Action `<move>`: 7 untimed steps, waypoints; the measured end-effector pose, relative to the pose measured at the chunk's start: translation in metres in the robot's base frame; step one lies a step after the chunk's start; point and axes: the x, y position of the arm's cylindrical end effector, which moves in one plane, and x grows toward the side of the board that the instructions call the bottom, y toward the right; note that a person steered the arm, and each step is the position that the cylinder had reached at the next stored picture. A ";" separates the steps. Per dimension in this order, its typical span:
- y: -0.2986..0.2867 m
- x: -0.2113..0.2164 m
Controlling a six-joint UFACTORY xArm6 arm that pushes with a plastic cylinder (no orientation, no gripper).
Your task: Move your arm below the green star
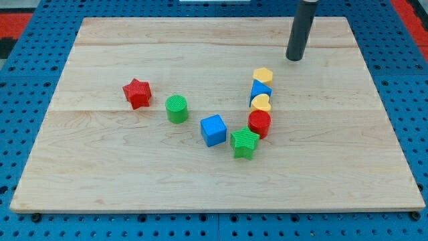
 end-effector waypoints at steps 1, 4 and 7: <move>-0.001 0.000; -0.008 0.006; 0.030 0.126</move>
